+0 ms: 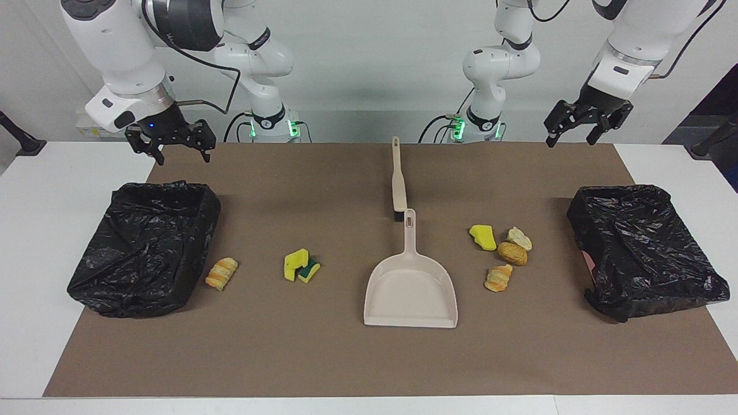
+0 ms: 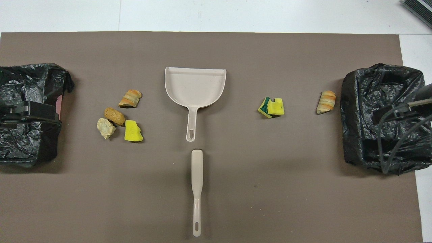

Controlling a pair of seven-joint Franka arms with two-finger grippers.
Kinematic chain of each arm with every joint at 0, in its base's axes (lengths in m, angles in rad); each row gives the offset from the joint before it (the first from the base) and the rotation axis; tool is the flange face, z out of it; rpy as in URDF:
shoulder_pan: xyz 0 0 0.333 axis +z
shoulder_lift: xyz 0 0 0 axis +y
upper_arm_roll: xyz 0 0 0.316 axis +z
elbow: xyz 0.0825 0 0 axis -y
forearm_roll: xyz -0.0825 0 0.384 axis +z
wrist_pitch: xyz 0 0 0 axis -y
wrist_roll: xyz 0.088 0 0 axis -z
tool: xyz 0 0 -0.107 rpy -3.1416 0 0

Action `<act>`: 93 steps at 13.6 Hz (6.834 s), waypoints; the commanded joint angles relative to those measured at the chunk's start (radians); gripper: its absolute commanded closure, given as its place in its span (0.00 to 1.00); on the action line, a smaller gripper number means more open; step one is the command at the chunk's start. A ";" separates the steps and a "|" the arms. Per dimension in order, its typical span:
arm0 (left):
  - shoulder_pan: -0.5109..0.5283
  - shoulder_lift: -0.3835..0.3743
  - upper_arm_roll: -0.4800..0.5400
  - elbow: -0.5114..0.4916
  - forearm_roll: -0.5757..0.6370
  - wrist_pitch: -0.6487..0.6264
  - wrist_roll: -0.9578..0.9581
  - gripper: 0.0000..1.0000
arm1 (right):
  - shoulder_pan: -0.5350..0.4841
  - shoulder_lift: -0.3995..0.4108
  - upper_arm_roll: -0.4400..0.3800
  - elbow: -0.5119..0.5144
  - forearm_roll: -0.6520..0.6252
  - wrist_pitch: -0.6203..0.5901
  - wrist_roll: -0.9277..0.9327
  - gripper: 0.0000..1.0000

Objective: Sweep and dump trash in bin

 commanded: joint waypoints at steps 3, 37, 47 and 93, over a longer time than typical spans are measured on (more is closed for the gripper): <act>0.002 -0.007 0.005 0.006 -0.017 -0.019 0.005 0.00 | 0.002 -0.009 0.005 -0.009 -0.004 0.017 0.016 0.00; -0.032 -0.018 -0.019 -0.026 -0.028 -0.011 -0.013 0.00 | 0.466 0.546 0.080 0.296 0.135 0.302 0.652 0.00; -0.035 -0.041 -0.021 -0.074 -0.028 -0.007 -0.016 0.00 | 0.600 0.689 0.074 0.362 0.120 0.442 0.855 0.00; -0.807 -0.013 -0.027 -0.822 -0.065 0.703 -0.477 0.00 | 0.270 0.342 0.080 0.103 -0.053 0.150 -0.918 1.00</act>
